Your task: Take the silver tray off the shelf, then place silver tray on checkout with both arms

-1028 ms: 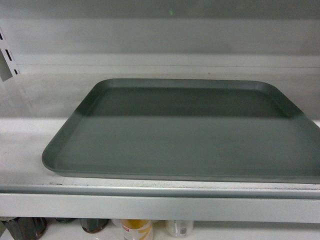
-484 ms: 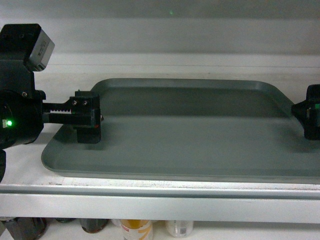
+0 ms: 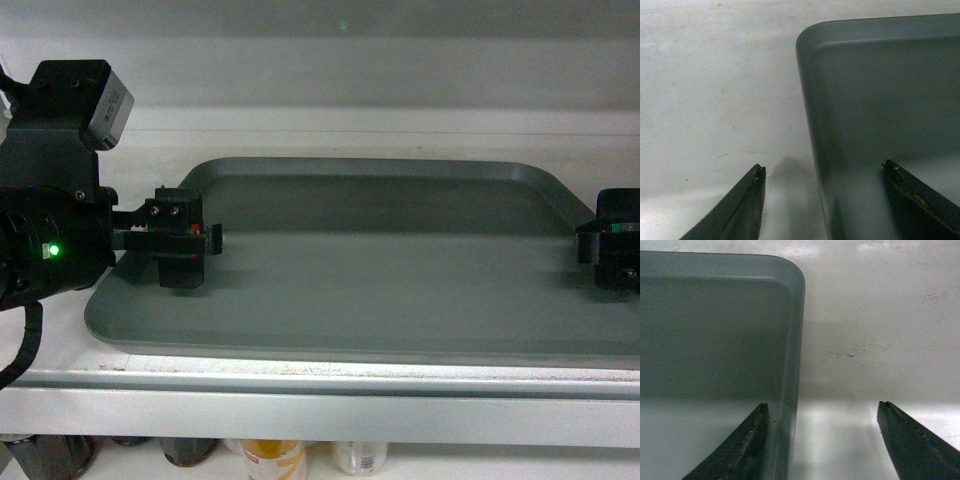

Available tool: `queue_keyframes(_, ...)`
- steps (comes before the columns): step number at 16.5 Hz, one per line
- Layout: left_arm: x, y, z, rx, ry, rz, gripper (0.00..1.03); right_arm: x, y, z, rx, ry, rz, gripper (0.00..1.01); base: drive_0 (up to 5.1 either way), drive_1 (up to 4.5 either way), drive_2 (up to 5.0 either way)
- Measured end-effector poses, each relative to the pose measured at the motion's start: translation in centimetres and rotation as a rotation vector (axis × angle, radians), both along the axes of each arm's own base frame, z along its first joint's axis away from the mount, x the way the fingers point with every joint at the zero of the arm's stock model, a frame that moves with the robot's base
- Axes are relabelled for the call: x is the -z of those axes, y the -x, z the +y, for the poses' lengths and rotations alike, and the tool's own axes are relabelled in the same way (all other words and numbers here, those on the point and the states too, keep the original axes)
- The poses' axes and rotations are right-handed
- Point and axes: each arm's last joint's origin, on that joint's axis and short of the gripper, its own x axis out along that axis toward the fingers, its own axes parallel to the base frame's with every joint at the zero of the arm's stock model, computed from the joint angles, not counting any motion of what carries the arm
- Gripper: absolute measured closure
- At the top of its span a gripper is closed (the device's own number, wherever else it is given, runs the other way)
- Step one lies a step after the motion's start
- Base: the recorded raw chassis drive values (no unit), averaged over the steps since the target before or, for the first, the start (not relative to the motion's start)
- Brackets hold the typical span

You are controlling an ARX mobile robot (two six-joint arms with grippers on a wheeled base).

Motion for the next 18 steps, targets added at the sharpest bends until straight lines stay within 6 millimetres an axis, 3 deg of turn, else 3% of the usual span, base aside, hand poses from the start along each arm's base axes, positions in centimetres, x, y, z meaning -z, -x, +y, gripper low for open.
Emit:
queue_keyframes(6,0.0,0.5,-0.7,0.012,0.013,-0.016,0.95,-0.2,0.2,0.7,-0.002,-0.025,-0.026,0.97,0.0,0.00,0.0)
queue_keyframes(11,-0.6,1.7,-0.5,-0.007,0.055,-0.012,0.99,-1.1,1.6,1.1,-0.008,-0.060,-0.024,0.99,0.0,0.00,0.0)
queue_keyframes(16,-5.0,5.1,-0.2,-0.001,0.017,-0.135,0.99,-5.2,5.1,1.0,-0.022,-0.096,-0.161,0.99,0.0,0.00,0.0)
queue_keyframes(18,-5.8,6.4,0.0,-0.001,-0.003,-0.145,0.99,-6.1,6.7,1.1,-0.034,-0.111,-0.176,0.99,0.0,0.00,0.0)
